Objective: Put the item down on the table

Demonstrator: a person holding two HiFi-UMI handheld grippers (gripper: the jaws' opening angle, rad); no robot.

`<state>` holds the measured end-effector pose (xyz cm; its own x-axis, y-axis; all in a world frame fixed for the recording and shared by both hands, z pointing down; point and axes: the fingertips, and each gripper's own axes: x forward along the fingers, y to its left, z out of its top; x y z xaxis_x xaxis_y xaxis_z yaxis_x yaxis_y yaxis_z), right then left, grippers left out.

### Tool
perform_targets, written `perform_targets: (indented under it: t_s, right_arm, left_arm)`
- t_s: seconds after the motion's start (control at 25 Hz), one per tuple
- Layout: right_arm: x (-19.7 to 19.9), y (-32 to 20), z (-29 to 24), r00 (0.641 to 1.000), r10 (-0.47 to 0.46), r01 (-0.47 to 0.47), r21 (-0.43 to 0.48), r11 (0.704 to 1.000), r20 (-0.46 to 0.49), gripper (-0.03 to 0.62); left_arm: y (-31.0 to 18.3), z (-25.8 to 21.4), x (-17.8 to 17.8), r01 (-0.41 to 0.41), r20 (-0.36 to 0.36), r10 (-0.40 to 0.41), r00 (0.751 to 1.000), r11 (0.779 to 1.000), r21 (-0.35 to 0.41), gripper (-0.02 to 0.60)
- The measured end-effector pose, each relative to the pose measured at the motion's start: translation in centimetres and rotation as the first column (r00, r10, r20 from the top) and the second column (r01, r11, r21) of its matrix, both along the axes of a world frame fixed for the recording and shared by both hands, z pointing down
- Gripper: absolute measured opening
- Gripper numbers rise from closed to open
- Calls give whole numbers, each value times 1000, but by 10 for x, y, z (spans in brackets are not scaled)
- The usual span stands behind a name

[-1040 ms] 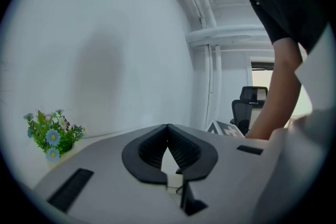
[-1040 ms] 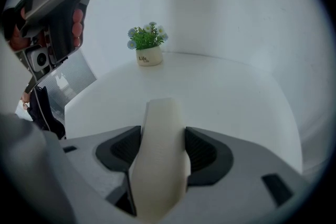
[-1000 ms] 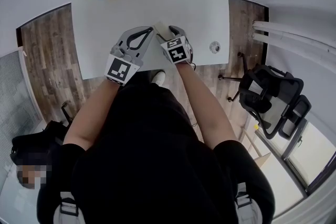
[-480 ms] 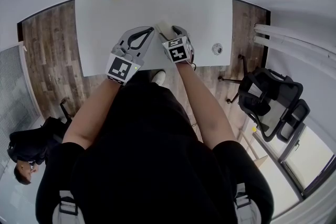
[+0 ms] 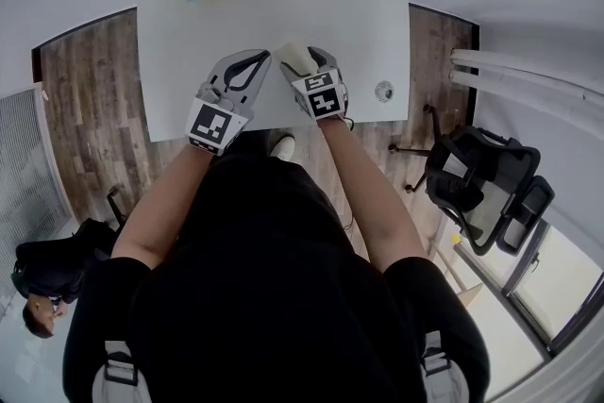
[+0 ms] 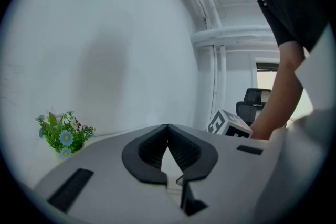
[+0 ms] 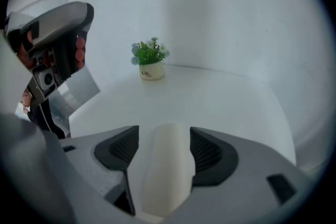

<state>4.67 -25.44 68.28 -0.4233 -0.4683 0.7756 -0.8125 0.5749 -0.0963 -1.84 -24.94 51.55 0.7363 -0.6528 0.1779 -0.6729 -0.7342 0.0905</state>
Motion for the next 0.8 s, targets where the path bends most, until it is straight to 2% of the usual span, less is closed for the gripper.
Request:
perform_targets:
  t_s: [0.16, 0.32, 0.52, 0.8]
  right_arm:
    - [3, -5, -47, 997, 22, -28, 83, 996, 78, 291]
    - [10, -6, -106, 980, 29, -70, 204, 976, 197, 290]
    - [15, -1, -194, 939, -45, -92, 376, 922, 340, 279]
    - [16, 34, -293, 892, -181, -83, 541, 837, 415, 240]
  left_arm:
    - [1, -18, -2, 8, -1, -8, 1000, 1000, 10, -6]
    - [4, -36, 0, 6, -8, -6, 1000, 1000, 4, -6]
    - [12, -71, 7, -18, -13, 18, 1000, 999, 42, -6]
    - [33, -124, 22, -51, -46, 55, 997, 994, 99, -6]
